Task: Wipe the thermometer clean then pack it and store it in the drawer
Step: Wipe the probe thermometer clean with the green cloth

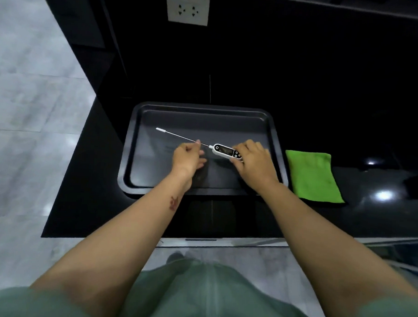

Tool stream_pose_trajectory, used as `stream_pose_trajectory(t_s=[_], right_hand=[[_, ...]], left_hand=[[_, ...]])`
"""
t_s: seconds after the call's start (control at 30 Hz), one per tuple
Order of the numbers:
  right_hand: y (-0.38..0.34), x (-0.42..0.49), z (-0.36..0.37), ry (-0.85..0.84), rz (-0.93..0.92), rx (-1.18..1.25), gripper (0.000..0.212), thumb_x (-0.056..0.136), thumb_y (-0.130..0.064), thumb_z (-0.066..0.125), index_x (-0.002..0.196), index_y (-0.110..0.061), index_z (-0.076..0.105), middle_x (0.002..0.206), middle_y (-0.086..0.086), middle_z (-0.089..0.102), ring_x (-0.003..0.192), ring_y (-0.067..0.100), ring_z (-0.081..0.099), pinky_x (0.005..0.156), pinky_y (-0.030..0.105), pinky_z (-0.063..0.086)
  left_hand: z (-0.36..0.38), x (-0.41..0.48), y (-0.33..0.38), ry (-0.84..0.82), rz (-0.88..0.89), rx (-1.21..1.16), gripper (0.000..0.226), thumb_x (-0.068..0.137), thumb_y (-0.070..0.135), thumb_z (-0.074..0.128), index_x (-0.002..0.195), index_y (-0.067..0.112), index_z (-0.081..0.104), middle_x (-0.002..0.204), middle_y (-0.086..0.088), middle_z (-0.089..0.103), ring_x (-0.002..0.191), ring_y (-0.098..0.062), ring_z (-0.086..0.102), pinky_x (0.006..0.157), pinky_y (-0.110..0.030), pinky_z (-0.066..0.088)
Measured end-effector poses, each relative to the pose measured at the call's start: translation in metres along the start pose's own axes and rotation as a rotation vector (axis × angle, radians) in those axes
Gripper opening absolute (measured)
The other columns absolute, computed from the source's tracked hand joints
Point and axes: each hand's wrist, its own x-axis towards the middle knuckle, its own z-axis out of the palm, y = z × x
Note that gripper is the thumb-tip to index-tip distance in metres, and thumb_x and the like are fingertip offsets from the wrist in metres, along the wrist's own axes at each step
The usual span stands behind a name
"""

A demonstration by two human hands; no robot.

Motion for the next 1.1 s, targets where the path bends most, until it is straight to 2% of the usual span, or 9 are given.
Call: stream_pose_trajectory(t_s=[0.2,0.4,0.47,0.6,0.7,0.8,0.87,0.97,1.1], right_hand=[[0.013,-0.011,-0.011,0.085,0.000,0.008,0.032,0.085,-0.031,0.066,0.111,-0.014,0.067,0.101,0.009,0.062,0.095,0.034,0.057,0.079,0.043,0.044],[0.036,-0.019,-0.023,0.131,-0.014,0.099,0.035,0.090,-0.038,0.058,0.118,-0.017,0.063,0.107,0.003,0.062,0.100,0.027,0.055,0.086,0.039,0.041],[0.048,-0.022,-0.028,0.185,0.072,0.142,0.041,0.093,-0.042,0.051,0.124,-0.016,0.060,0.113,0.005,0.063,0.103,0.027,0.055,0.089,0.040,0.042],[0.088,-0.039,-0.030,0.311,0.423,0.207,0.044,0.098,-0.033,0.047,0.136,-0.011,0.048,0.130,0.012,0.056,0.118,0.030,0.050,0.100,0.041,0.036],[0.123,-0.056,-0.016,0.147,0.648,0.118,0.061,0.097,-0.038,0.049,0.147,-0.006,0.032,0.146,0.017,0.043,0.135,0.033,0.038,0.111,0.042,0.030],[0.145,-0.067,0.001,-0.001,0.665,0.059,0.075,0.095,-0.050,0.046,0.150,-0.003,0.025,0.156,0.016,0.028,0.146,0.030,0.023,0.119,0.042,0.020],[0.146,-0.067,0.005,0.036,0.641,0.031,0.071,0.094,-0.050,0.048,0.146,-0.003,0.034,0.153,0.016,0.034,0.143,0.031,0.028,0.116,0.043,0.024],[0.148,-0.062,0.001,0.093,0.615,-0.064,0.049,0.093,-0.039,0.053,0.127,-0.004,0.050,0.136,0.018,0.051,0.126,0.036,0.044,0.100,0.047,0.035],[0.162,-0.064,0.001,0.115,0.552,-0.126,0.028,0.095,-0.022,0.049,0.115,-0.003,0.055,0.124,0.018,0.058,0.116,0.037,0.048,0.091,0.049,0.037]], left_hand=[[0.021,-0.011,0.012,-0.030,-0.049,-0.291,0.022,0.104,0.017,0.043,0.085,0.011,0.052,0.087,-0.014,0.068,0.074,-0.021,0.069,0.069,-0.029,0.060],[0.042,-0.017,0.015,-0.036,-0.061,-0.362,0.021,0.103,0.016,0.044,0.086,0.008,0.052,0.084,-0.015,0.070,0.073,-0.023,0.072,0.067,-0.030,0.062],[0.051,-0.019,0.014,-0.029,-0.073,-0.378,0.021,0.103,0.014,0.044,0.085,0.008,0.051,0.083,-0.016,0.069,0.073,-0.023,0.071,0.067,-0.029,0.062],[0.066,-0.021,0.011,-0.037,-0.083,-0.380,0.021,0.103,0.015,0.045,0.084,0.008,0.052,0.082,-0.015,0.071,0.071,-0.022,0.072,0.066,-0.030,0.062],[0.074,-0.022,0.008,-0.034,-0.088,-0.378,0.020,0.103,0.015,0.046,0.085,0.008,0.052,0.082,-0.014,0.071,0.069,-0.021,0.073,0.062,-0.029,0.061],[0.081,-0.021,0.006,-0.020,-0.089,-0.378,0.019,0.102,0.015,0.047,0.085,0.008,0.052,0.083,-0.015,0.071,0.071,-0.022,0.073,0.062,-0.028,0.061],[0.085,-0.021,0.004,-0.007,-0.089,-0.370,0.019,0.102,0.016,0.047,0.085,0.008,0.053,0.085,-0.016,0.071,0.074,-0.023,0.073,0.063,-0.029,0.061],[0.092,-0.021,0.003,0.013,-0.085,-0.368,0.020,0.102,0.015,0.048,0.084,0.008,0.053,0.084,-0.016,0.070,0.074,-0.024,0.072,0.063,-0.028,0.061],[0.098,-0.022,0.003,0.027,-0.071,-0.369,0.020,0.102,0.015,0.048,0.084,0.008,0.053,0.079,-0.014,0.069,0.070,-0.022,0.072,0.063,-0.027,0.061]])
